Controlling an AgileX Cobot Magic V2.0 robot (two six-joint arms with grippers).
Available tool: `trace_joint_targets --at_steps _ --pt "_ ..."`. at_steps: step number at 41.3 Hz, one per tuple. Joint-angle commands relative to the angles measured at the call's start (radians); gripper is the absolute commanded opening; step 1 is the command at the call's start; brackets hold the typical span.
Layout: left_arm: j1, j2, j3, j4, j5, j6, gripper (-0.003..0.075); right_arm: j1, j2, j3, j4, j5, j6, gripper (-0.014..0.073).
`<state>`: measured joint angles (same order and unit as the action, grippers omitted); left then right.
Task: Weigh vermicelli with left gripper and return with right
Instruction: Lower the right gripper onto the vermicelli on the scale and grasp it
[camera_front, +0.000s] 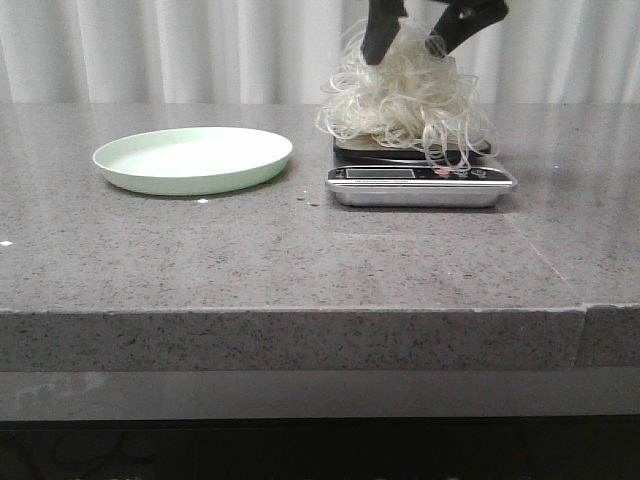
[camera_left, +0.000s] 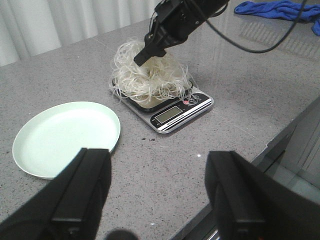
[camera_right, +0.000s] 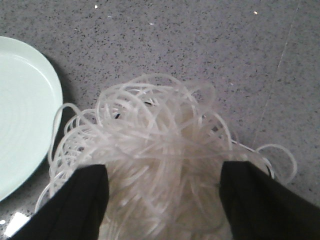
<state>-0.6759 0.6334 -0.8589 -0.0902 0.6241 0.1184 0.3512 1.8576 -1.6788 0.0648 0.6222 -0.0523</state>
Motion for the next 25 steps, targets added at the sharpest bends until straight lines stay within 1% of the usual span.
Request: trace_joint_targets --at_steps 1,4,11,15,18,25 --pt "-0.008 0.003 -0.025 -0.013 -0.072 -0.011 0.0472 0.002 -0.015 -0.064 -0.025 -0.022 -0.008 0.0557" --pt "-0.008 0.003 -0.025 -0.013 -0.072 -0.011 0.0472 0.002 0.000 -0.080 -0.036 0.002 -0.008 0.0511" --pt "-0.008 0.003 -0.025 -0.013 -0.074 -0.011 0.0472 0.002 0.004 -0.087 -0.037 0.023 -0.008 0.0287" --pt "-0.008 0.003 -0.025 -0.013 -0.074 -0.011 0.0472 0.002 0.004 -0.087 -0.037 0.029 -0.008 0.0199" --pt "-0.008 0.003 -0.025 -0.013 -0.074 -0.011 0.0472 0.002 0.001 -0.087 -0.037 0.032 -0.008 0.0159" --pt "-0.008 0.003 -0.025 -0.013 -0.074 -0.011 0.0472 0.005 -0.016 -0.107 -0.037 0.052 -0.008 0.0159"
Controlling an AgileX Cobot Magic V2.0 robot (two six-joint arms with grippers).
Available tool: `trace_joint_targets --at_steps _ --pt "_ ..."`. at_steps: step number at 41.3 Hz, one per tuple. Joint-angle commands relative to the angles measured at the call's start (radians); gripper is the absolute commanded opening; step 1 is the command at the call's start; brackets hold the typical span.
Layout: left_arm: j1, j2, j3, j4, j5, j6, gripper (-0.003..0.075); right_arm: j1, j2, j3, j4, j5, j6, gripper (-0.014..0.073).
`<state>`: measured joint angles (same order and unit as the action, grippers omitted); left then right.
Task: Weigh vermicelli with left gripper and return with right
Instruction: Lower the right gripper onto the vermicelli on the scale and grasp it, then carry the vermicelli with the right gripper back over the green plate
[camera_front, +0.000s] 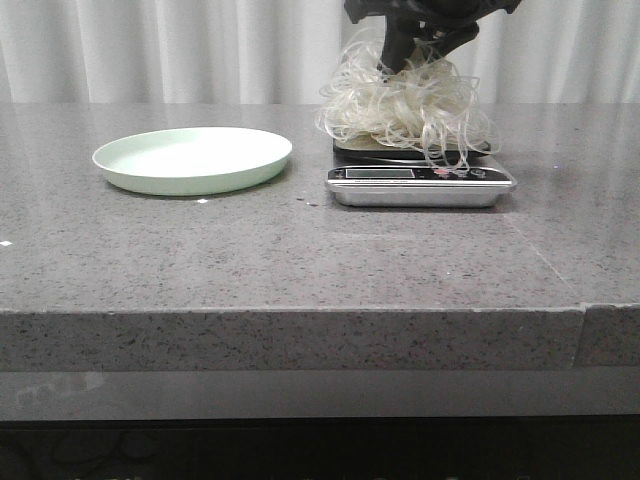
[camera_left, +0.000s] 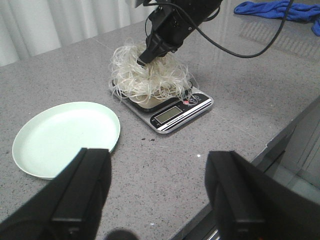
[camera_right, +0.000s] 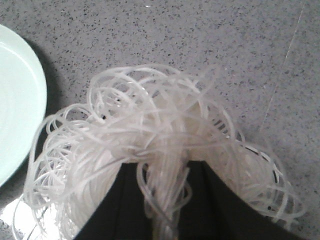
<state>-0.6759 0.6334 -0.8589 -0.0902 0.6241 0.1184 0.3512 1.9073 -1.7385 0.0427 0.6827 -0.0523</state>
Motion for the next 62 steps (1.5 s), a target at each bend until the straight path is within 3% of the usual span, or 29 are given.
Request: trace_joint_targets --at_steps 1,11,19,34,45,48,57,62 --pt "-0.008 0.003 -0.025 -0.013 -0.074 -0.011 0.0472 0.007 -0.070 -0.057 -0.015 0.002 -0.008 0.0159" --pt "-0.008 0.003 -0.025 -0.013 -0.074 -0.011 0.0472 0.074 -0.085 -0.256 -0.015 0.095 -0.008 0.0159" --pt "-0.008 0.003 -0.025 -0.013 -0.074 -0.011 0.0472 0.168 -0.077 -0.376 -0.015 0.035 -0.008 0.0159" --pt "-0.008 0.003 -0.025 -0.013 -0.076 -0.011 0.0472 0.299 0.039 -0.394 -0.015 -0.177 -0.008 0.0159" --pt "-0.008 0.003 -0.025 -0.013 -0.076 -0.011 0.0472 0.310 0.153 -0.394 -0.015 -0.205 -0.008 0.0165" --pt "-0.008 0.003 -0.025 -0.013 -0.076 -0.011 0.0472 0.310 0.170 -0.395 -0.014 -0.192 -0.007 0.0211" --pt "-0.008 0.003 -0.025 -0.013 -0.076 -0.011 0.0472 0.310 0.178 -0.395 0.006 -0.151 -0.003 0.0479" --pt "-0.008 0.003 -0.025 -0.013 -0.076 -0.011 0.0472 0.307 0.141 -0.395 0.006 -0.107 0.001 0.0493"
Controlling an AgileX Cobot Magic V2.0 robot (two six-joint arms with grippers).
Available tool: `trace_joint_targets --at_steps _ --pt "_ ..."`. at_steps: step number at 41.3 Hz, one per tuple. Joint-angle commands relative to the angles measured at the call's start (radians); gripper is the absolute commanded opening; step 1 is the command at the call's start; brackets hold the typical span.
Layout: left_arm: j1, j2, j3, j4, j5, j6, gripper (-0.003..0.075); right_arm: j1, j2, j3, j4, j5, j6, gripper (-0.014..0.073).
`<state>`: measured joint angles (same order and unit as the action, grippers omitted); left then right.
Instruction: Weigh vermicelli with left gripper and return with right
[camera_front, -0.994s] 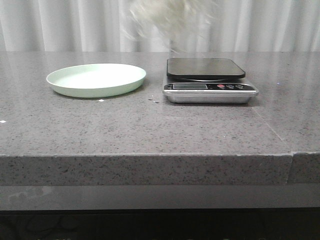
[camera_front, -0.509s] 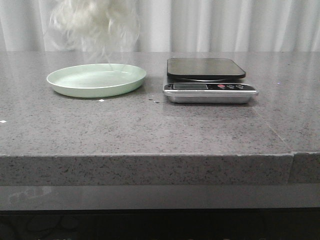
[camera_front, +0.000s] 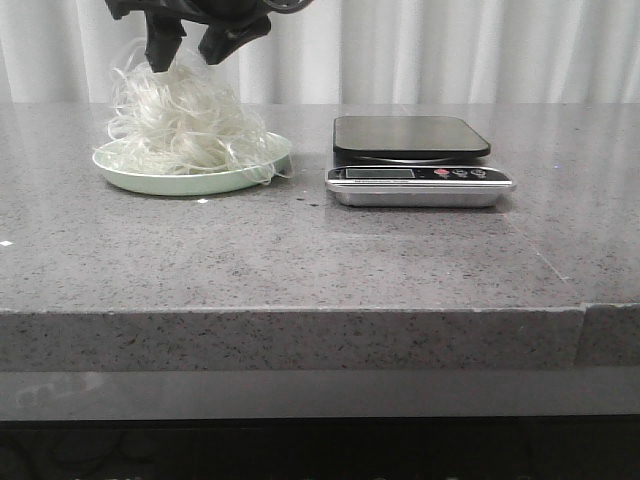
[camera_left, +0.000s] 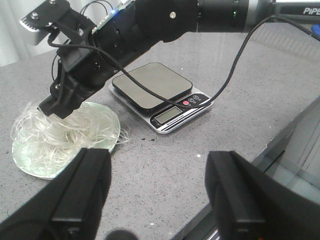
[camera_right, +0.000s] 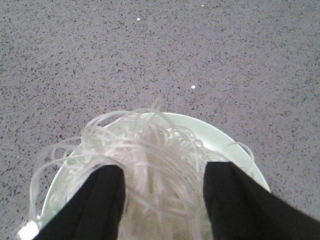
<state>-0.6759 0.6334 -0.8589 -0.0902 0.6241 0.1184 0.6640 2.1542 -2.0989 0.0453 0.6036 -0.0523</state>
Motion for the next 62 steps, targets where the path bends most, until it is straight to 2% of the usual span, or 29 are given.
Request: trace_joint_targets --at_steps 1,16,19,24,30,37,48,62 --pt "-0.008 0.003 -0.025 -0.013 -0.076 -0.011 0.0472 -0.007 -0.116 -0.035 0.003 -0.010 0.001 0.0493" --pt "-0.008 0.003 -0.025 -0.013 -0.076 -0.011 0.0472 -0.075 -0.399 -0.029 0.002 0.298 0.001 0.0493" --pt "-0.008 0.003 -0.025 -0.013 -0.076 -0.011 0.0472 -0.090 -0.463 0.004 0.002 0.317 0.002 0.0493" --pt "-0.008 0.003 -0.025 -0.013 -0.076 -0.011 0.0472 -0.099 -0.605 0.154 0.002 0.265 0.011 0.0493" --pt "-0.008 0.003 -0.025 -0.013 -0.076 -0.011 0.0472 -0.109 -0.804 0.426 0.002 0.124 0.011 0.0493" --pt "-0.008 0.003 -0.025 -0.013 -0.076 -0.011 0.0472 -0.155 -1.008 0.695 0.002 0.042 0.042 0.0493" --pt "-0.008 0.003 -0.025 -0.013 -0.076 -0.011 0.0472 -0.177 -1.284 0.997 0.002 0.059 0.042 0.0493" --pt "-0.008 0.003 -0.025 -0.013 -0.076 -0.011 0.0472 -0.177 -1.549 1.186 -0.015 0.204 0.041 0.0493"
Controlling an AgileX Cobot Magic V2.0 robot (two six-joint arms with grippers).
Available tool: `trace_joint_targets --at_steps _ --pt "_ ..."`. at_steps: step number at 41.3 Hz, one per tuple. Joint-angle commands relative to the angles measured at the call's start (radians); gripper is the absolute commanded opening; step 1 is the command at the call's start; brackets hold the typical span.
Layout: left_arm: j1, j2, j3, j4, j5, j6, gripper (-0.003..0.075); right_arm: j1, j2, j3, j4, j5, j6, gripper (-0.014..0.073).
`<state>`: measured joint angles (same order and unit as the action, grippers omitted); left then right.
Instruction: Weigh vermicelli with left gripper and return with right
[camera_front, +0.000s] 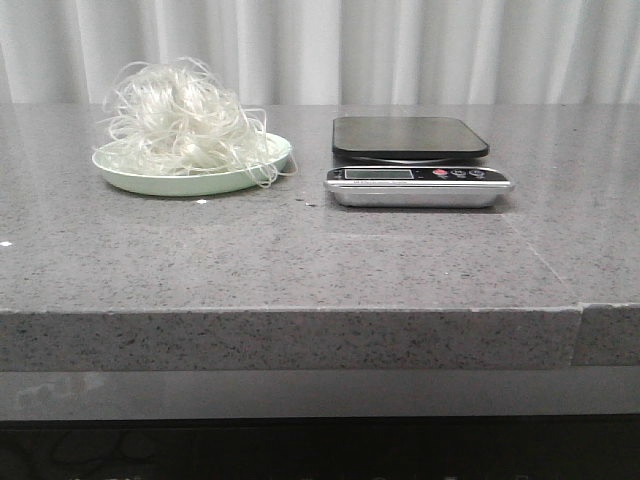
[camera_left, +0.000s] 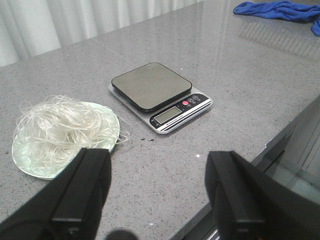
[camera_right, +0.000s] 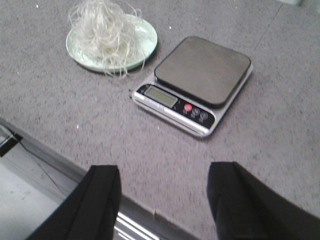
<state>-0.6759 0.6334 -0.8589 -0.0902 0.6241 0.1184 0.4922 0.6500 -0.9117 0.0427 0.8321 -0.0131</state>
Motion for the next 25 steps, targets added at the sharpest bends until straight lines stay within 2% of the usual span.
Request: trace_joint_targets --at_steps 1,13,16,25 --pt "-0.008 0.003 -0.025 -0.013 -0.076 -0.011 0.0472 -0.005 -0.056 0.005 -0.012 -0.014 0.002 0.0493" --pt "-0.008 0.003 -0.025 -0.013 -0.076 -0.011 0.0459 -0.005 -0.114 0.020 -0.012 0.036 0.002 0.0474" --pt "-0.008 0.003 -0.025 -0.013 -0.070 -0.011 0.0418 -0.005 -0.114 0.020 -0.012 0.036 0.002 0.0414" --pt "-0.008 0.003 -0.025 -0.013 -0.065 -0.011 0.0229 -0.005 -0.114 0.020 -0.012 0.036 0.002 0.0167"
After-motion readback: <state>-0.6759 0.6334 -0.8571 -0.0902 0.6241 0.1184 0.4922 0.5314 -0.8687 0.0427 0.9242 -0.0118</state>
